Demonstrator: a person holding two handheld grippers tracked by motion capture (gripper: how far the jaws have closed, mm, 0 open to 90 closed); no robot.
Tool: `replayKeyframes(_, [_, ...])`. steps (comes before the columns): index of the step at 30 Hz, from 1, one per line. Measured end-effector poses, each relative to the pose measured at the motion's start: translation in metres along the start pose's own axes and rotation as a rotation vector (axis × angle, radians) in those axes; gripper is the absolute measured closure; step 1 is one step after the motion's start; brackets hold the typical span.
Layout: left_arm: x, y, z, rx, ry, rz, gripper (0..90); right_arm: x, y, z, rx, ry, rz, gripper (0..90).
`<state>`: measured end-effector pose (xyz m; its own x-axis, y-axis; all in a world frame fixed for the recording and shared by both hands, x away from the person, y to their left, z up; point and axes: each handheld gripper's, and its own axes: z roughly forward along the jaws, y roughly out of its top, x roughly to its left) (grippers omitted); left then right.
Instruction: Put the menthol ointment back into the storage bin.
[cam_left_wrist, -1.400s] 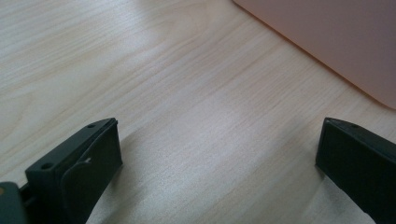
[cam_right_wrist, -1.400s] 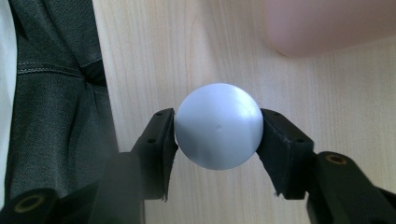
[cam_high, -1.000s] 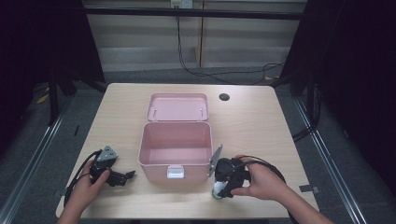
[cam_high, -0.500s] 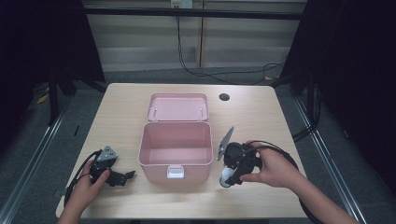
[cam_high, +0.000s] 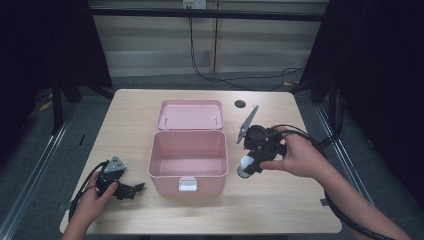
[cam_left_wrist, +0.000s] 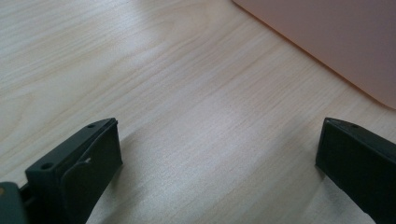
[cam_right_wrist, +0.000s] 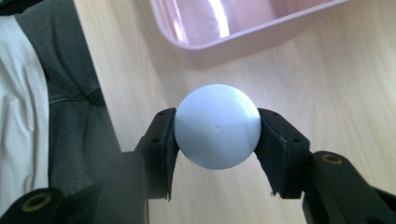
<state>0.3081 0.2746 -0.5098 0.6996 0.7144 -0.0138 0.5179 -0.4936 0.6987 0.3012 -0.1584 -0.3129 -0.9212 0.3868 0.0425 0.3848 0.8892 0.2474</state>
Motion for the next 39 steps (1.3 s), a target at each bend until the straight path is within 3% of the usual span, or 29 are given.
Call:
replayKeyframes(8, [0.0,0.0,0.0,-0.004,0.0,-0.006,0.0,-0.011,0.022,-0.016,0.02,-0.031,0.015,50.7])
replayKeyframes(19, [0.0,0.0,0.0,0.0,-0.003,-0.006,0.0,-0.023,0.052,-0.028,0.0,-0.041,0.024,50.7])
replayKeyframes(30, [0.0,0.0,0.0,0.0,-0.003,-0.006,0.0,-0.029,0.081,-0.026,0.0,-0.041,0.007,50.7])
replayKeyframes(39, [0.0,0.0,0.0,0.0,-0.003,-0.005,0.0,-0.031,0.1,-0.009,0.023,-0.036,-0.009,50.7])
